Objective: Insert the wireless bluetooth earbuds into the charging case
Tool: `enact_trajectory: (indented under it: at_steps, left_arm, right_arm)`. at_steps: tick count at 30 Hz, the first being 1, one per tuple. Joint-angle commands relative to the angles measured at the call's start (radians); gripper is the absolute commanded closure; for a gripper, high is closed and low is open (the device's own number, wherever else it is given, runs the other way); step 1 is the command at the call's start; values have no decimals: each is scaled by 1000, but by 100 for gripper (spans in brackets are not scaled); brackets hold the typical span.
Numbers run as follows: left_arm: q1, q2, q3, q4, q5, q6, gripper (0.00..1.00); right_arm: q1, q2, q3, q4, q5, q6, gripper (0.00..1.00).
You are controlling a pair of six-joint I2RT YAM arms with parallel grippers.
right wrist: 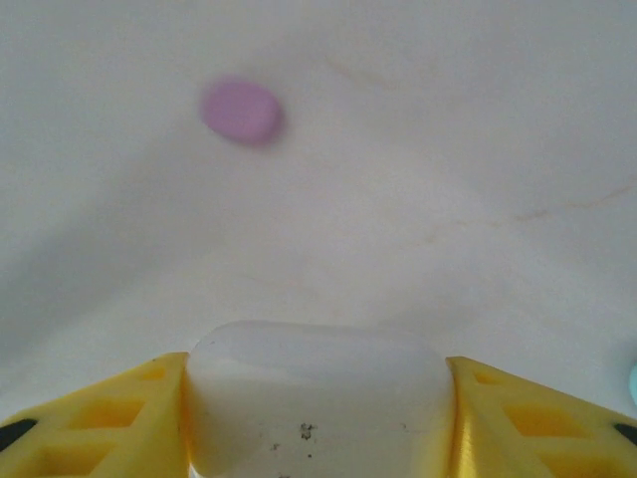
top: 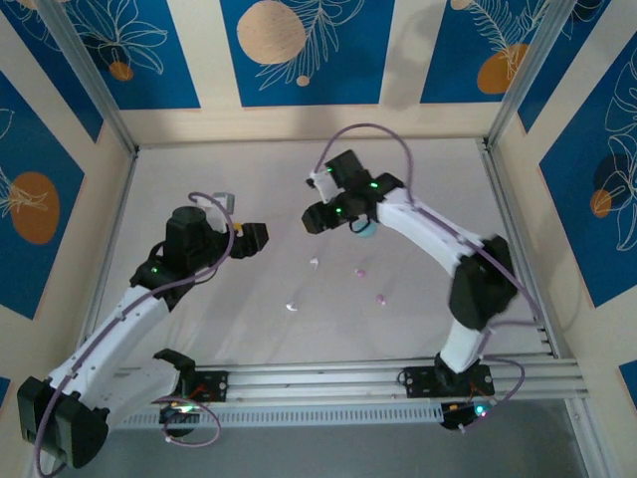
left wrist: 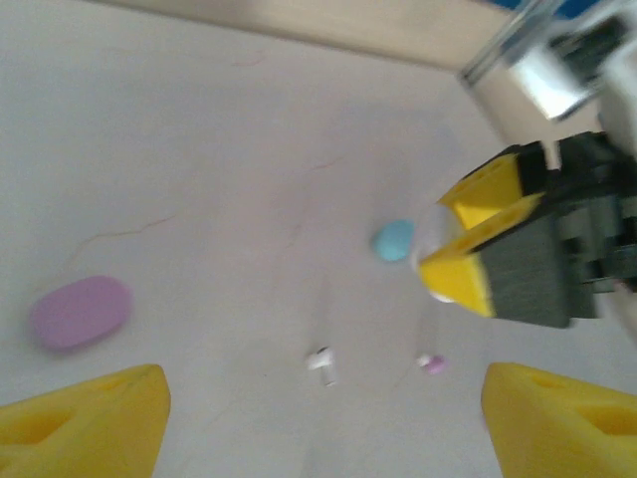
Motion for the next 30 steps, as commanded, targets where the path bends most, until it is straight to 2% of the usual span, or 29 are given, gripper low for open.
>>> enact_trajectory:
  at_steps: [1,4,7,11,18,21,30]
  left_arm:
    - [8,-30,-71,233,107,-116,20]
    - [8,-20,-70,231,98,-131,22]
    - [7,-6,-55,183,93,-128,22]
    - [8,-8,-59,165,76,-121,23]
    - [8,-37,-58,107,4,-116,23]
    - [8,-50,-63,100,-10,-117,22]
    - [8,-61,-63,91,-27,-100,21]
  right_arm:
    - [-49,-82,-82,45,-100,214,49]
    - [-57,-101,-88,-141,27,358,49]
    - [-9,-133,-165,-205,35,463,49]
    - [114,-139,-250,-223,101,588,49]
    - [225,-46,-333,-216,163,764,49]
    - [242,13,-338,-238,207,816,50]
    - [256,96,-399,-131,187,919,48]
